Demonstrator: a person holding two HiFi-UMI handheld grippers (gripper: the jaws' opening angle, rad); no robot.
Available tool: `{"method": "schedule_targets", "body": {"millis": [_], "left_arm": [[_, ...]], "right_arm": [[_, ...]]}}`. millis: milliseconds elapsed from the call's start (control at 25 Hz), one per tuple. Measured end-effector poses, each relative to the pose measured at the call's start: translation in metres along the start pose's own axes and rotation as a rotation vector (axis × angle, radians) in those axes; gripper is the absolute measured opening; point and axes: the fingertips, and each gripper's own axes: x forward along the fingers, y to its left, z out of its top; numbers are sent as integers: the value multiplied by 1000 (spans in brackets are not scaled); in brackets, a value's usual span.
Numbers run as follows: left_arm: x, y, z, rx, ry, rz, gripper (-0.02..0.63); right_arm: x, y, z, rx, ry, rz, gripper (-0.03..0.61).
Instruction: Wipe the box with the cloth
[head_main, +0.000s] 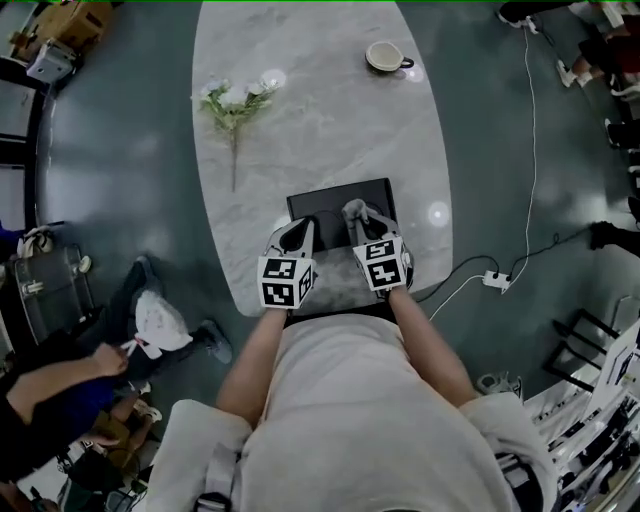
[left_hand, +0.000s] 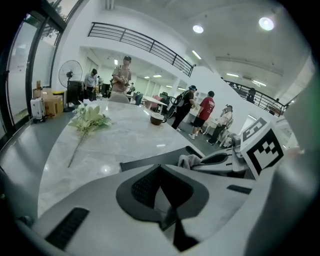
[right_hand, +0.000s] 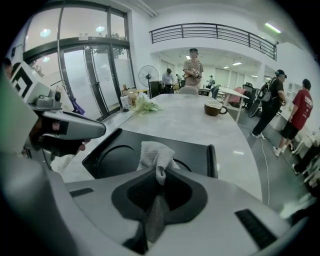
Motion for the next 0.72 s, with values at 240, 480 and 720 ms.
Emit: {"method": "schedule_targets", "body": {"millis": [240, 480, 720], "left_arm": [[18, -22, 7, 37, 15, -42, 23], [31, -37, 9, 58, 33, -68, 23], [37, -43, 10, 66, 40, -74, 23]], "right_arm": [[-9, -25, -9, 18, 0, -53, 43], [-16, -41, -11, 32, -8, -77, 43], [-18, -49, -11, 21, -5, -98, 43]]}}
